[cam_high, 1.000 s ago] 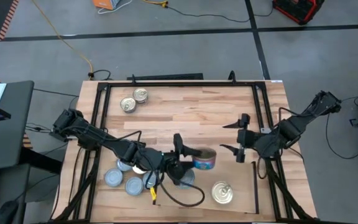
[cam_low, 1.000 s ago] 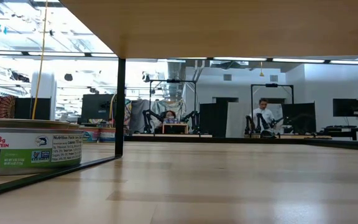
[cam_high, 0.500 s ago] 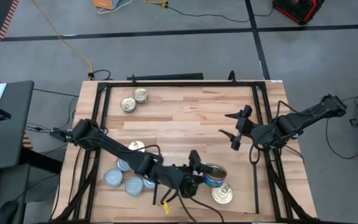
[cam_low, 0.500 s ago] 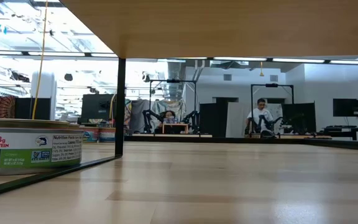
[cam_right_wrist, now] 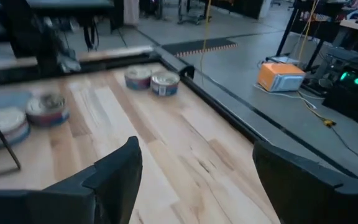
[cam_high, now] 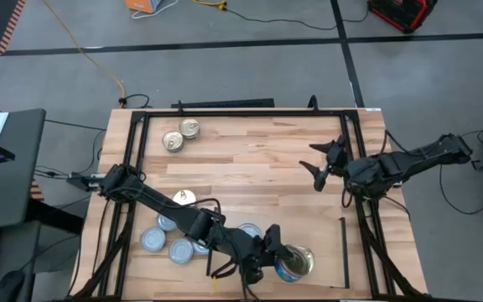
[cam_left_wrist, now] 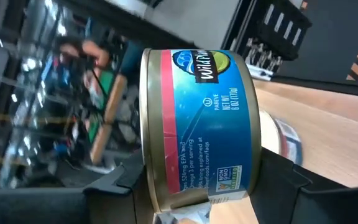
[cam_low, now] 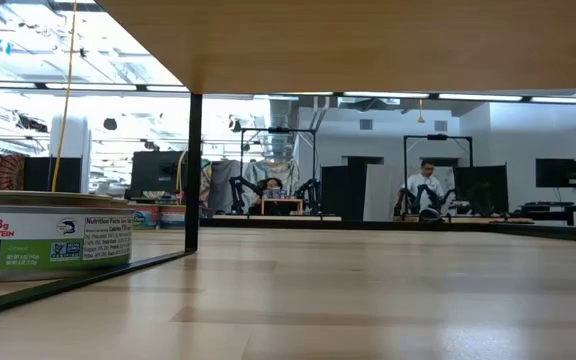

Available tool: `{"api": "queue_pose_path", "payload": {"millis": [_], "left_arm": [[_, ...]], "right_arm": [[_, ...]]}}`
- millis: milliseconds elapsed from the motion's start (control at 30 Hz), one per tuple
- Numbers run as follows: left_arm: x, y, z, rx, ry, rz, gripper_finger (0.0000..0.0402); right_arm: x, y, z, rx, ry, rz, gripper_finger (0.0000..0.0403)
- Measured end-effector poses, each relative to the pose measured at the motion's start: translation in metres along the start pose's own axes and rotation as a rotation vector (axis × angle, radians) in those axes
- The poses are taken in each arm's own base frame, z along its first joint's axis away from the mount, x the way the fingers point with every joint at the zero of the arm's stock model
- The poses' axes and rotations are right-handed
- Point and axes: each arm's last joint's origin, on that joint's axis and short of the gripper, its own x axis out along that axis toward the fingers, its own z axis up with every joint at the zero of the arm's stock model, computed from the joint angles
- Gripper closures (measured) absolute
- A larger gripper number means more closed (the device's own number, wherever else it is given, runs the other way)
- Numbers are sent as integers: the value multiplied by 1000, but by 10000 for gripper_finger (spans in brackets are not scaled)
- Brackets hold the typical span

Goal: Stack canned seafood by type on shelf
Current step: Stack the blue-pink tuna can on the top of the blue-pink tuna can on the shelf

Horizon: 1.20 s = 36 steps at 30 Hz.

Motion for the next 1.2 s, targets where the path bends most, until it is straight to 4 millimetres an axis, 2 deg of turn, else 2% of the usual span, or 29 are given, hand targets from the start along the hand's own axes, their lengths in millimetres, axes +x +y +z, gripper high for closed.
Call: {"api": "queue_pose_path", "payload": {"millis": [267,700,900,1000,1200], "left_arm": [[3,17,-14,-94,-23,67,213],[4,25,-18,-147,-75,93,213],[1,32,-12,-200,-95,116,213],[0,26,-11,-194,-1,119,212],[-6,13,-2,-128,264,211,212]], "right_arm": [[-4,-4,1,24,-7,0,72],[-4,-4,1,32,-14,2,72],[-5,-3,1,18,-15,13,72],[-10,4,2,-37,-35,72,72],[-34,30,13,-205,-188,317,72]]}}
